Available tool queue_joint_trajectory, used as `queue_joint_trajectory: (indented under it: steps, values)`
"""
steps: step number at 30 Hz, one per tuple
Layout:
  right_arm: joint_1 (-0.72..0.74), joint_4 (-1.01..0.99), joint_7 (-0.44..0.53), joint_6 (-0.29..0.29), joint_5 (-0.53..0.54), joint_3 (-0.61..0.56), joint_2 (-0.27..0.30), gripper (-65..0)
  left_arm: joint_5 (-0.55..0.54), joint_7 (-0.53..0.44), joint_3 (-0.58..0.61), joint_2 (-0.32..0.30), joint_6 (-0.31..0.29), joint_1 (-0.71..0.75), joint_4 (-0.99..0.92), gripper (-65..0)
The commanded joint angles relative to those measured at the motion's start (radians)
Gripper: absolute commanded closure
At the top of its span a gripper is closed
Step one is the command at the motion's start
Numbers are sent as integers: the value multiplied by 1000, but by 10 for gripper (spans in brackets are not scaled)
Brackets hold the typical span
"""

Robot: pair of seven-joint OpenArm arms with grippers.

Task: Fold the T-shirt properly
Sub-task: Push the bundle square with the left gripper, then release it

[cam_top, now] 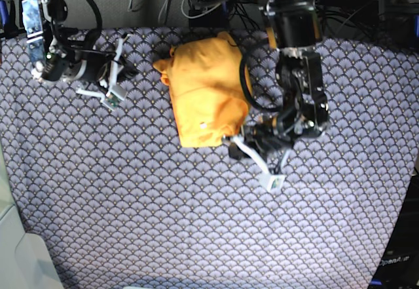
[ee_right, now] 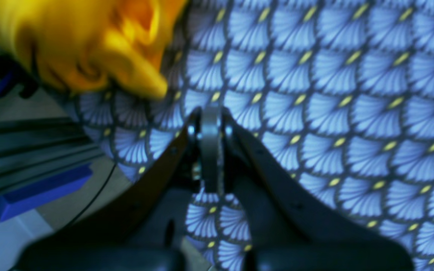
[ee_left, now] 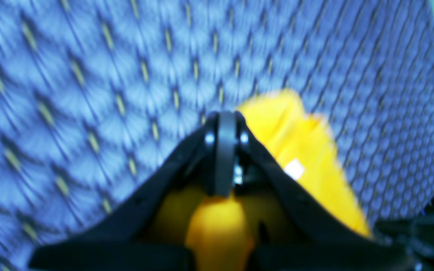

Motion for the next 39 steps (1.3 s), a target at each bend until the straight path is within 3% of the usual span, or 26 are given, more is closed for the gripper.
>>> queue_joint_trajectory:
  steps: [1,4,7,10,15,21,28,33,39]
  values:
    - [7,19,19,6,16,9,11,0,-27,-13,2,7,-5,-37,21,0]
    - [-10,19,22,6,16,23,16,0,-27,-8,2,-22,1,-43,51,0]
    - [-21,19,25,6,16,66,23,0,-29,36,2,-80,69,17,114,0]
    - [-16,19,25,6,18,99,23,0,-29,44,2,-111,86,89,173,0]
    - [2,19,25,6,18,106,22,0,-29,38,4,-94,90,131,159,0]
    - [24,14,19,6,16,101,-11,0,-29,-73,7,-31,92,117,61,0]
    - [2,16,21,6,15,32,-44,0,-27,-163,8,3,92,17,-145,0]
    - [-19,17,24,6,16,12,-73,0,-29,-172,8,7,92,-63,-209,0]
    - [-22,83,19,6,19,17,-14,0,-30,-117,2,7,92,-109,-180,0]
